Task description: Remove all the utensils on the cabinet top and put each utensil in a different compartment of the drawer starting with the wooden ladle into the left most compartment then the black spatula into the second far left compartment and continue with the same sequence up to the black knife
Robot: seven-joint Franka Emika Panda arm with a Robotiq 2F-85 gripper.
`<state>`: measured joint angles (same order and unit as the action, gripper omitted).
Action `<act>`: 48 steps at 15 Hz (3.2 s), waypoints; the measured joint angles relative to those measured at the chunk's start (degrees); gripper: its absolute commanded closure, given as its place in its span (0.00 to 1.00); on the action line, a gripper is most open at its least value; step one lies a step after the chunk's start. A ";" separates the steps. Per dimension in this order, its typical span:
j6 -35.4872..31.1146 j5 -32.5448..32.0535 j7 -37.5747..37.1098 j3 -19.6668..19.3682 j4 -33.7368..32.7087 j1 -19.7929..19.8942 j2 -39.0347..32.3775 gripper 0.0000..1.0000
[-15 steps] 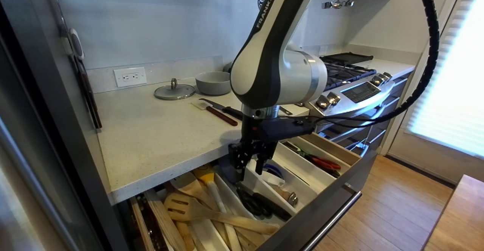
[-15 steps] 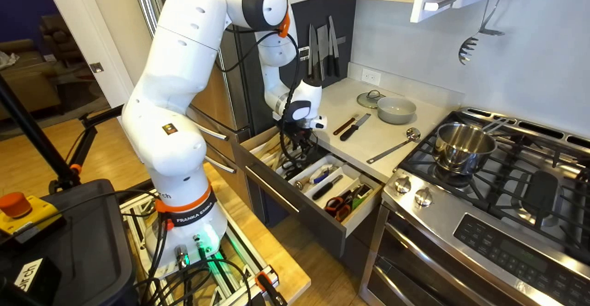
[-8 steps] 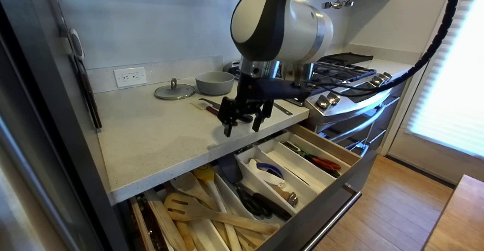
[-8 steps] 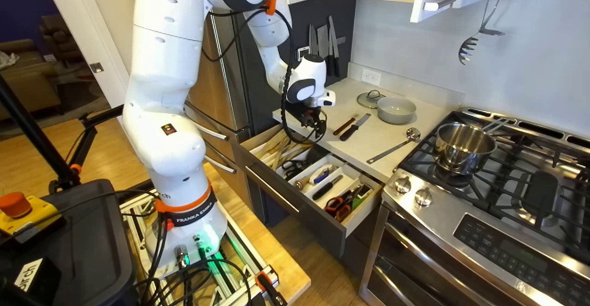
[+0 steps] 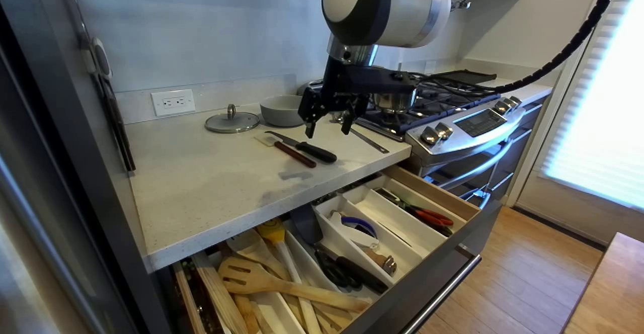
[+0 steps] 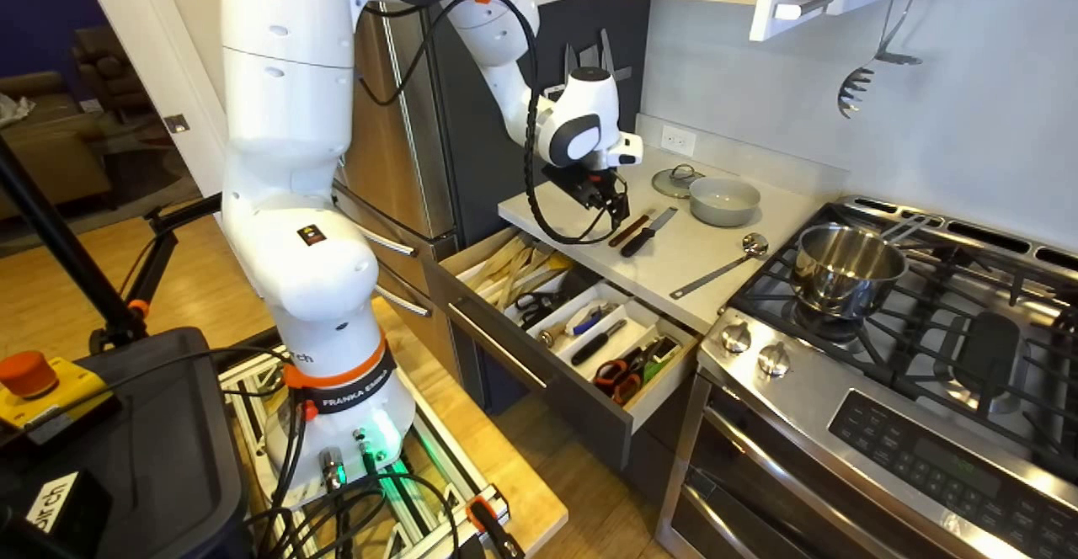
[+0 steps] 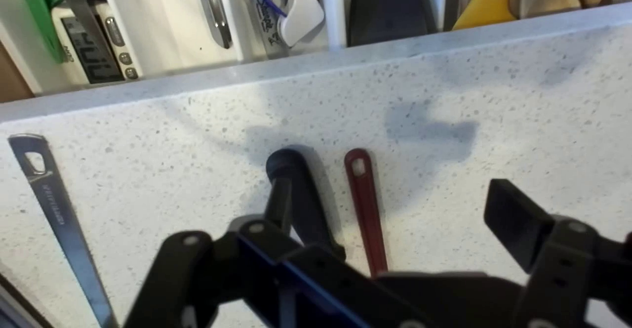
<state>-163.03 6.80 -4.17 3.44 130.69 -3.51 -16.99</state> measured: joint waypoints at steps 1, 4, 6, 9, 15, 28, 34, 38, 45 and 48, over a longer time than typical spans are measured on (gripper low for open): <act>0.00 -0.67 -0.42 -0.51 -0.86 -0.22 -0.67 0.00; 0.00 -1.39 -1.21 -0.93 -4.09 -0.61 -3.40 0.00; 0.00 -1.41 -1.42 -0.94 -6.36 -1.21 -5.65 0.00; 0.00 -2.27 -1.92 -1.68 -9.60 -2.61 -9.30 0.00; -0.15 -5.83 -2.44 -4.92 -15.51 -5.15 -15.49 0.00; -2.55 -5.48 -2.46 -2.99 -24.44 -5.25 -24.41 0.55; -2.57 -5.41 -2.46 -2.55 -25.81 -4.59 -24.91 0.98; -2.56 -4.82 -2.46 -1.03 -25.76 -3.98 -24.73 0.95; -2.40 -3.21 -2.17 2.45 -21.39 -2.96 -20.47 0.95; -1.98 -1.99 -1.57 4.35 -15.54 -1.69 -14.85 0.95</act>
<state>-165.01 4.81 -5.74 7.79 115.15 -5.20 -31.84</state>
